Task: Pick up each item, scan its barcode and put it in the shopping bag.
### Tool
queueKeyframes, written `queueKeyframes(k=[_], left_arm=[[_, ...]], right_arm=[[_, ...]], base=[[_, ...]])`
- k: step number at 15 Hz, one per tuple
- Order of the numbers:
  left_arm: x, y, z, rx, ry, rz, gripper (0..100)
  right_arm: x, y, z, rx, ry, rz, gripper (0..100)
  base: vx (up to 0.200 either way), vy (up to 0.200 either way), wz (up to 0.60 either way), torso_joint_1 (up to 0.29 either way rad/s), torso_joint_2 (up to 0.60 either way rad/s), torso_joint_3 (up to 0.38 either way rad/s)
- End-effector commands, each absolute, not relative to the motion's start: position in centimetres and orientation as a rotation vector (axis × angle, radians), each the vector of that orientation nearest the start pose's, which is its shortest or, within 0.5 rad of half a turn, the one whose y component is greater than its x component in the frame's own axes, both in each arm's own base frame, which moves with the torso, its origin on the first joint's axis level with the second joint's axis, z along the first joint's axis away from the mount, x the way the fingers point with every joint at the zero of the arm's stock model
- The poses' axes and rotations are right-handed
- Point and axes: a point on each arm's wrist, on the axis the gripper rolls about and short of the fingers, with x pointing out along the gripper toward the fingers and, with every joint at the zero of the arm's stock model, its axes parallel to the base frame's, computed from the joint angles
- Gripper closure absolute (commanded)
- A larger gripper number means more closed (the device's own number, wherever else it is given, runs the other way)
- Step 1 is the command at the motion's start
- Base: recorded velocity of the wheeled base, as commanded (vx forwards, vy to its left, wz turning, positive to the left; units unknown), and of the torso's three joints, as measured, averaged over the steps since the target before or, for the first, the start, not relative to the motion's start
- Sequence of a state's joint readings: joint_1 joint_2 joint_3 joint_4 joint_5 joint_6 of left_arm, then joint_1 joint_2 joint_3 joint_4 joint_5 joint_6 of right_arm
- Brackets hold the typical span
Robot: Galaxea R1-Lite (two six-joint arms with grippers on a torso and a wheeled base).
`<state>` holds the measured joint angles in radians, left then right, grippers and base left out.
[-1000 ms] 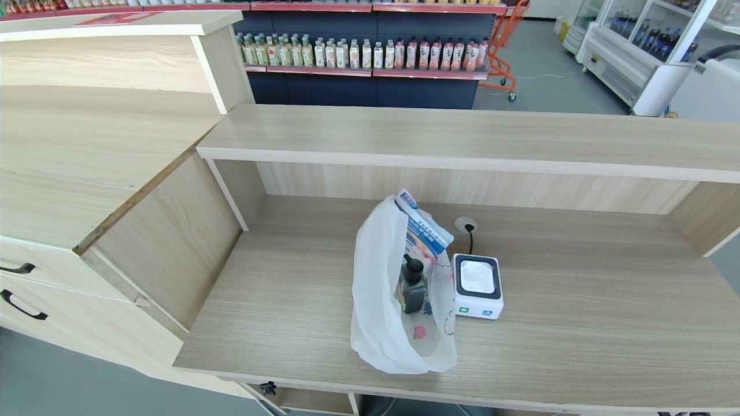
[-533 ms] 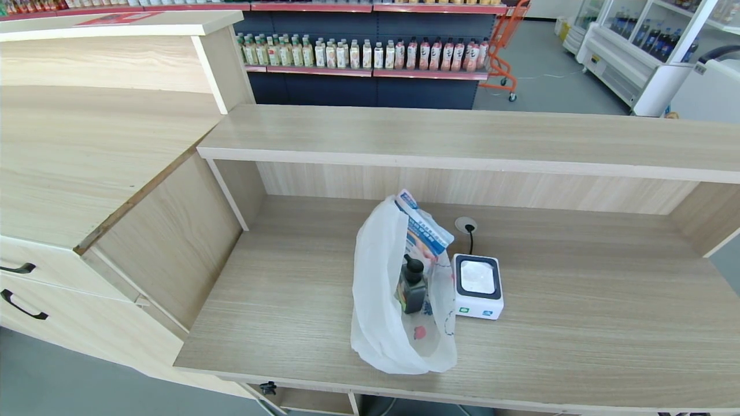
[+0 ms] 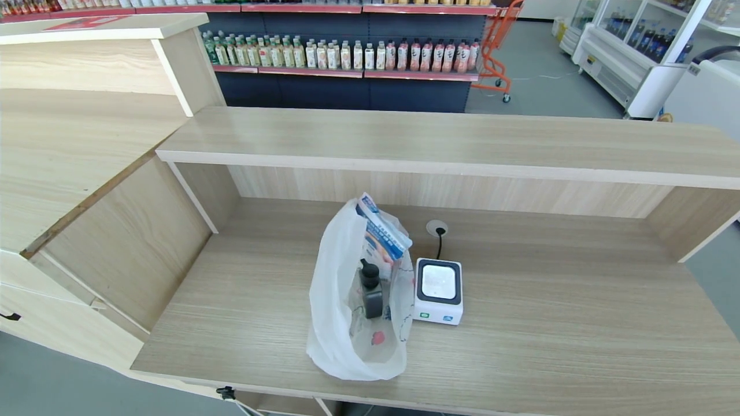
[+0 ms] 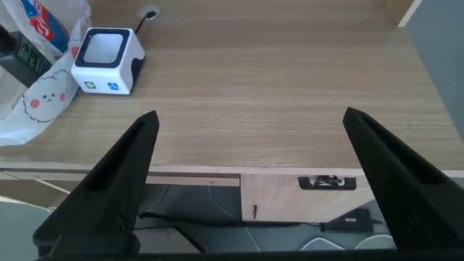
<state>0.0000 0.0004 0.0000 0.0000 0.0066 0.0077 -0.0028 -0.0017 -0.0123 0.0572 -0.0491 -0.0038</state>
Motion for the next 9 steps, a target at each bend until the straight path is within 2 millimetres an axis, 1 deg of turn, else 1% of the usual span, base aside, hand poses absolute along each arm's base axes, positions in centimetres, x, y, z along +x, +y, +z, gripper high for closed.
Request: queueKeyframes(k=[1, 5, 7, 8, 9], left_arm=[[-2.27, 0.02, 7.55, 0.006, 0.002, 0.008, 0], [-2.27, 0.01, 7.55, 0.011, 0.002, 0.006, 0], [-2.25, 0.01, 7.56, 0.012, 0.005, 0.006, 0], [-2.23, 0.01, 7.56, 0.012, 0.006, 0.006, 0], [-2.27, 0.01, 7.55, 0.012, 0.002, 0.006, 0]], right_arm=[[-2.38, -0.10, 7.31, -0.006, 0.046, -0.052, 0], [-2.38, -0.10, 7.31, -0.009, 0.046, -0.052, 0], [-2.38, -0.10, 7.31, -0.021, 0.047, -0.049, 0], [-2.38, -0.10, 7.31, -0.026, 0.047, -0.049, 100], [-2.38, -0.10, 7.31, -0.026, 0.047, -0.049, 100]], base=[[0.000, 0.000, 0.00, 0.000, 0.00, 0.000], [0.000, 0.000, 0.00, 0.000, 0.00, 0.000], [0.200, 0.000, 0.00, 0.005, 0.00, -0.002], [0.200, 0.000, 0.00, -0.012, 0.00, 0.002], [0.000, 0.000, 0.00, 0.000, 0.00, 0.000]])
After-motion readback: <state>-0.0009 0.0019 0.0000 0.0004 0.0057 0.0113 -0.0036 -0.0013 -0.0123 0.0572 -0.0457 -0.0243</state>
